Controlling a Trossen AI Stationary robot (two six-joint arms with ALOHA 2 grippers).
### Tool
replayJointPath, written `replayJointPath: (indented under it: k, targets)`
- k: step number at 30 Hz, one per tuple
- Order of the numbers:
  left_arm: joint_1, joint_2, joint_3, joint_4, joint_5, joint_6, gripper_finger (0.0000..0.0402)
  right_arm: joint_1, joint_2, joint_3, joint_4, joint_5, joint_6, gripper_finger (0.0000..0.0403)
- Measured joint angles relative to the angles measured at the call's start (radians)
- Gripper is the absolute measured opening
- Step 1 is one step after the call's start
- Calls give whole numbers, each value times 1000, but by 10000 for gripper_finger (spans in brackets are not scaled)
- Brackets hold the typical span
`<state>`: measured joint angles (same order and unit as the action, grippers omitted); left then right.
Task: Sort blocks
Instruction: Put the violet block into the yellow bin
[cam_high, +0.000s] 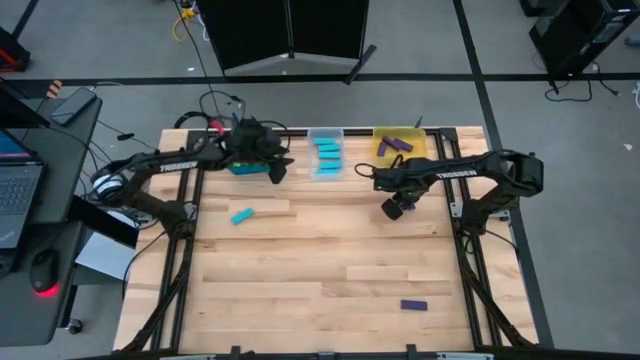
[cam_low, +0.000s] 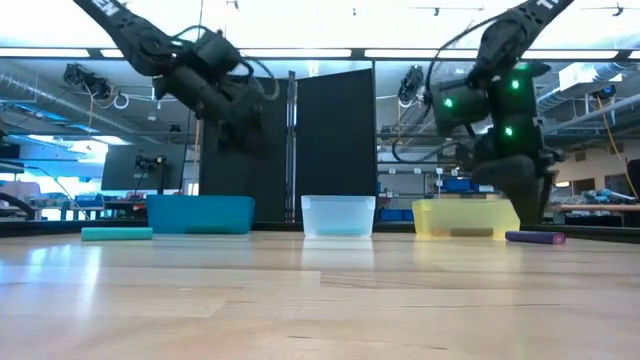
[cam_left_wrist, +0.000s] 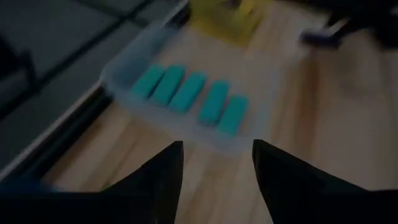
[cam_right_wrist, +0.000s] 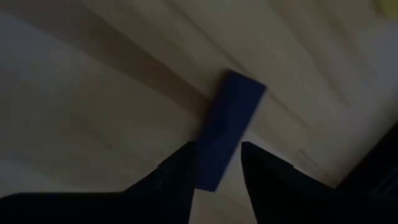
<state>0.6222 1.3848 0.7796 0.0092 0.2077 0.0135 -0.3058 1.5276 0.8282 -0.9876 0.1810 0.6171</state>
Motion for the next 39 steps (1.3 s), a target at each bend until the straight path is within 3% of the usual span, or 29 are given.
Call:
replayJointPath:
  k: [5, 14, 26, 32, 39]
  targets:
    - [-73, -73, -65, 114, 0, -24, 199, -75, 0, -54, 50, -13, -22, 154]
    - [-129, -126, -119, 105, -41, -26, 199, -189, -5, -118, 175, -110, -136, 154]
    - [-186, -127, -125, 117, -48, 5, 197, -186, -9, -115, 182, -126, -253, 114]
    - [-230, -127, -202, 290, -43, 0, 185, -133, -101, -48, 213, -126, -306, 114]
    - [-252, -127, -310, 526, -11, -51, 182, -207, -162, 84, 193, -75, -304, 114]
